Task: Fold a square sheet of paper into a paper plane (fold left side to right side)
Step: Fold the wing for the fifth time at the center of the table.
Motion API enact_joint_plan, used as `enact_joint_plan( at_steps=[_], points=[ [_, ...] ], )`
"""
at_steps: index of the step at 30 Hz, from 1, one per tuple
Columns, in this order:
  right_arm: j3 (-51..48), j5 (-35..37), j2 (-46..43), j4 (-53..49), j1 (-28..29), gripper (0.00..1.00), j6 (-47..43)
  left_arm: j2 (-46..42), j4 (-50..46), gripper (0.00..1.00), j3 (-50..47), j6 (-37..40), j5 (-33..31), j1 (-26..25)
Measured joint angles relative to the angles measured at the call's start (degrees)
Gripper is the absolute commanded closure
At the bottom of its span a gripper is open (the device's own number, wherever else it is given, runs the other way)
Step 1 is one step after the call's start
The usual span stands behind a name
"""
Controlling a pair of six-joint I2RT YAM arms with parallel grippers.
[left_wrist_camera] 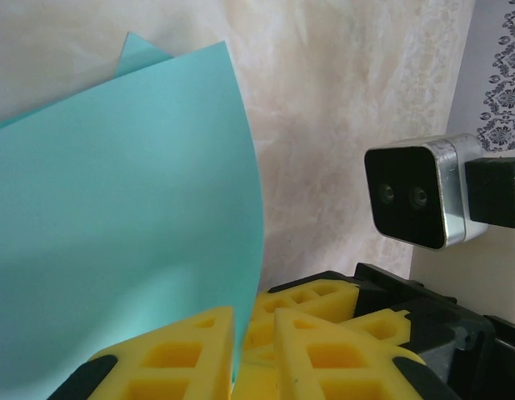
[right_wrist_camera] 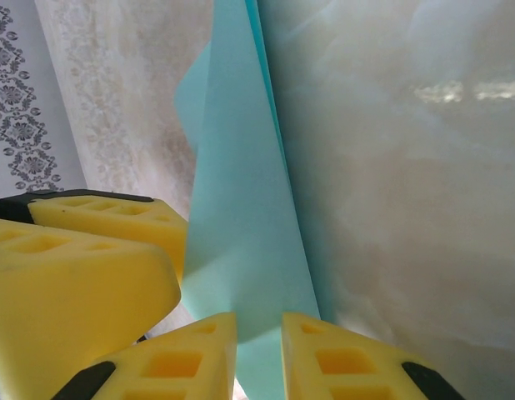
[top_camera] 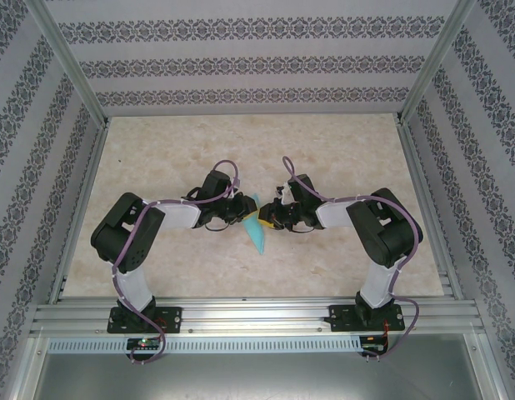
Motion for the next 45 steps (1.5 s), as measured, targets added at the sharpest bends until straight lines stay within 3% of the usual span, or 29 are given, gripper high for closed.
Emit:
enact_joint_plan(
  at_steps=[6, 15, 31, 45],
  points=[
    [0.0, 0.0, 0.2, 0.0, 0.0, 0.78, 0.0, 0.4, 0.0, 0.81, 0.1, 0.1, 0.0, 0.0],
    [0.2, 0.0, 0.2, 0.0, 0.0, 0.77, 0.0, 0.9, -0.3, 1.0, 0.2, 1.1, 0.0, 0.0],
    [0.2, 0.3, -2.8, -3.5, 0.0, 0.71, -2.6, -1.2, -4.0, 1.0, -1.7, 3.9, -0.8, 2.5],
    [-0.1, 0.8, -5.4, -7.6, 1.9, 0.73, -4.9, -1.2, -4.4, 1.0, -2.0, 5.7, -0.9, 3.8]
  ],
)
